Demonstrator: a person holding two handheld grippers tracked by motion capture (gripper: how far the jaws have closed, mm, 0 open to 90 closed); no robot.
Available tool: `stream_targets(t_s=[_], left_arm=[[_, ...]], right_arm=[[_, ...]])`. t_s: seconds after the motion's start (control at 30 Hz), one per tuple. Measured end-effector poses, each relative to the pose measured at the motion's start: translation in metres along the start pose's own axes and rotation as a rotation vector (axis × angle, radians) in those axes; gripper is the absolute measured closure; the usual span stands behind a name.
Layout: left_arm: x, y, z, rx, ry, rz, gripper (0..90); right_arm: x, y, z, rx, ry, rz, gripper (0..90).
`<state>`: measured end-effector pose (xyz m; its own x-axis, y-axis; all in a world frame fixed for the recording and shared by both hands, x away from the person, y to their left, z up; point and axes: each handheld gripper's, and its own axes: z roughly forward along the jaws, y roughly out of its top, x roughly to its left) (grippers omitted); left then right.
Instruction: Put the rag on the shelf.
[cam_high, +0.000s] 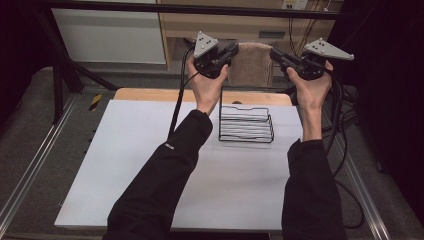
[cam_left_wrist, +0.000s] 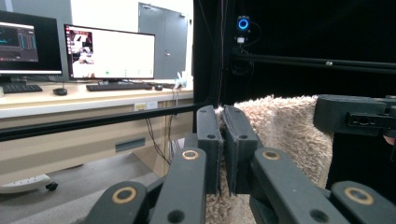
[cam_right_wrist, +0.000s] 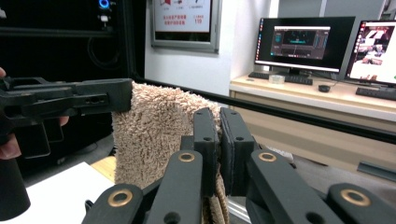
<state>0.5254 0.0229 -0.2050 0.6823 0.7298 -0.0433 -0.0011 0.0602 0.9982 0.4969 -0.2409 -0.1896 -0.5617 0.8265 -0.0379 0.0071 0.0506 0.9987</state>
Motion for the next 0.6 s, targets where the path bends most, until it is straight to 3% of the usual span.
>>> stream_targets(t_s=[0.2, 0.6], left_arm=[[0.001, -0.010, -0.006, 0.018, -0.020, -0.001, 85.5], [-0.012, -0.031, -0.009, 0.037, -0.056, 0.001, 85.5]], right_arm=[[0.000, -0.013, -0.003, 0.027, 0.010, -0.006, 86.3], [-0.007, -0.032, -0.014, 0.065, 0.015, -0.002, 86.2]])
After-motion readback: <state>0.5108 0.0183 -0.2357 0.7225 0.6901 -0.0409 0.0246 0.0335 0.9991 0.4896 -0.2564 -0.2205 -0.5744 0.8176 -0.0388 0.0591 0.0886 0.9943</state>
